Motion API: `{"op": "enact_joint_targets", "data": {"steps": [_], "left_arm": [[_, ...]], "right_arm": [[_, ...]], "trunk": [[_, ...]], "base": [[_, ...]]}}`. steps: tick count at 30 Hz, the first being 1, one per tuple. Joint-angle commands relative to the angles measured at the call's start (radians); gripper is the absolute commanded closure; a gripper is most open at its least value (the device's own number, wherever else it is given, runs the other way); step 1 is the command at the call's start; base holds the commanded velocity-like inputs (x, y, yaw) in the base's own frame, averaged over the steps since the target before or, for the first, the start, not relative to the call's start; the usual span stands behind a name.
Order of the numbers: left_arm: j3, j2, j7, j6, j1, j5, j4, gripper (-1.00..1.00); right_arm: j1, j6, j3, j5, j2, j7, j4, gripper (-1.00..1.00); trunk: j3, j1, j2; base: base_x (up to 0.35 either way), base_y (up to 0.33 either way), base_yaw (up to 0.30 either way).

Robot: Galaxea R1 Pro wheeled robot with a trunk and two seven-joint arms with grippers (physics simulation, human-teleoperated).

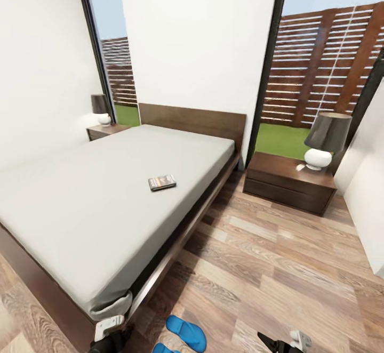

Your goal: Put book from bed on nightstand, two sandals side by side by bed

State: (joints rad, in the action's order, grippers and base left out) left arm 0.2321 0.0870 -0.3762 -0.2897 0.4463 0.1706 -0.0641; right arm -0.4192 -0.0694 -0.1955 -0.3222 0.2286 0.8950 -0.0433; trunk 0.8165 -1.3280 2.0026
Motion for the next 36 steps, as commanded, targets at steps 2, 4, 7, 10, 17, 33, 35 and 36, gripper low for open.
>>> {"op": "enact_joint_targets", "data": {"steps": [2, 4, 7, 10, 17, 33, 35, 36], "left_arm": [[0.000, 0.000, -0.007, 0.000, 0.000, 0.010, 0.001, -1.00], [0.000, 0.000, -0.007, 0.000, 0.000, 0.010, 0.001, -1.00], [0.000, 0.000, -0.007, 0.000, 0.000, 0.010, 0.001, -1.00], [0.000, 0.000, -0.007, 0.000, 0.001, 0.010, 0.001, -1.00], [0.000, 0.000, -0.007, 0.000, 0.001, 0.010, 0.001, -1.00], [-0.001, 0.000, -0.007, 0.000, 0.000, 0.010, 0.003, -1.00], [-0.001, 0.000, -0.007, 0.000, 0.001, 0.010, 0.003, -1.00], [-0.001, 0.000, -0.007, 0.000, 0.001, 0.010, 0.003, -1.00]], "right_arm": [[-0.001, -0.006, -0.005, 0.006, 0.000, 0.002, 0.002, -1.00], [-0.001, -0.006, -0.005, 0.006, 0.000, 0.002, 0.002, -1.00], [-0.001, -0.006, -0.005, 0.006, 0.000, 0.002, 0.002, -1.00], [-0.001, -0.006, -0.005, 0.006, 0.000, 0.002, 0.002, -1.00], [-0.001, -0.006, -0.005, 0.006, 0.000, 0.003, 0.002, -1.00], [-0.001, -0.006, -0.005, 0.006, 0.000, 0.002, 0.002, -1.00], [-0.001, -0.006, -0.005, 0.006, 0.000, 0.002, 0.002, -1.00], [-0.001, -0.006, -0.005, 0.006, 0.000, 0.002, 0.002, -1.00]], "trunk": [[0.001, 0.000, 0.000], [0.001, 0.000, 0.000], [0.001, 0.000, 0.000], [0.001, 0.000, 0.000], [0.001, 0.000, 0.000], [0.001, 0.000, 0.000], [0.001, 0.000, 0.000], [0.001, 0.000, 0.000]], "base": [[0.000, 0.000, -0.282], [0.000, 0.000, -0.283], [0.000, 0.000, -0.282], [0.000, -0.061, -0.282], [0.000, -0.101, -0.280], [0.000, -0.002, -0.274], [0.000, 0.000, -0.267], [0.000, 0.000, -0.267]]}}
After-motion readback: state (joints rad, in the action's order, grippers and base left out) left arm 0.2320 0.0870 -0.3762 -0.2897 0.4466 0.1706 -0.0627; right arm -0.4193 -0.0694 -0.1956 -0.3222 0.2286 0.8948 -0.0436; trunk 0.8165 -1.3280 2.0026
